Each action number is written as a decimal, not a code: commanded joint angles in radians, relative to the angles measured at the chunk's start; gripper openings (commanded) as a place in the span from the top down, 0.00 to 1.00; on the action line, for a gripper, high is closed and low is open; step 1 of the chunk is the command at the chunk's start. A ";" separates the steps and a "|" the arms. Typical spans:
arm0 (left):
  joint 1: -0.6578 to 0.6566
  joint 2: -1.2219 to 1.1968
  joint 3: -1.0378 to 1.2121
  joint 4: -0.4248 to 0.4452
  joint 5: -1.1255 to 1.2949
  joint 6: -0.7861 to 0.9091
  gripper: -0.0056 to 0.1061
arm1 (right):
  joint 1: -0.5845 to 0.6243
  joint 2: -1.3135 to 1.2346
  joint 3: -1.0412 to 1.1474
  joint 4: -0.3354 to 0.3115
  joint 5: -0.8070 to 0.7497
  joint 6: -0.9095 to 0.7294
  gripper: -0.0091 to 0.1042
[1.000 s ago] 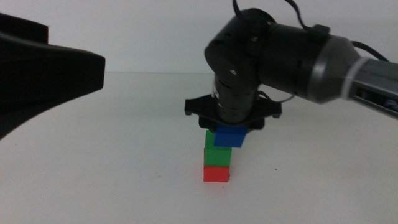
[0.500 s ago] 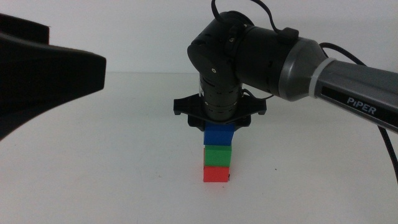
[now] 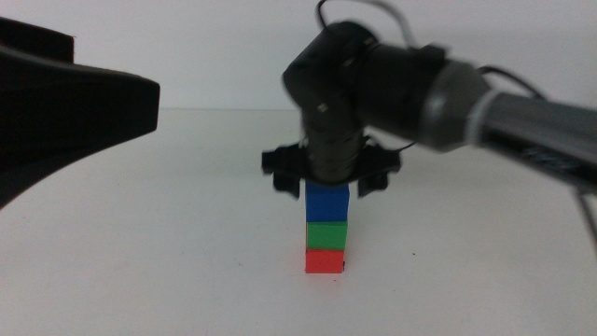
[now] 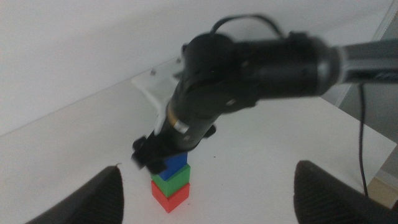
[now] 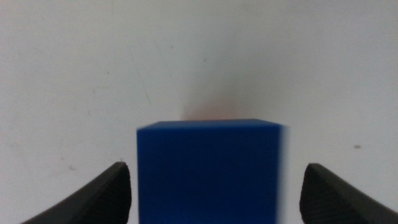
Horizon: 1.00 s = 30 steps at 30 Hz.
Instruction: Stack red cubes first, then green, then blue cubes in a specific spot.
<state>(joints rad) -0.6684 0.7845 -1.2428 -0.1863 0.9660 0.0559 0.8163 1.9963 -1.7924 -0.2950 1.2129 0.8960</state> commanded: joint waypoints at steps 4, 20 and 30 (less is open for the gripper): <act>0.000 -0.005 0.005 0.001 -0.012 0.000 0.11 | -0.014 -0.315 0.143 -0.095 0.003 -0.050 0.10; 0.000 -0.005 0.005 0.001 -0.012 0.000 0.11 | -0.572 -1.321 1.105 0.295 -0.637 -0.793 0.10; 0.000 -0.005 0.005 0.001 -0.012 0.000 0.11 | -0.659 -1.352 1.140 0.332 -0.661 -0.868 0.10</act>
<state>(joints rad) -0.6684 0.7845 -1.2428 -0.1863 0.9660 0.0559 0.1669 0.6472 -0.6604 0.0351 0.5621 0.0411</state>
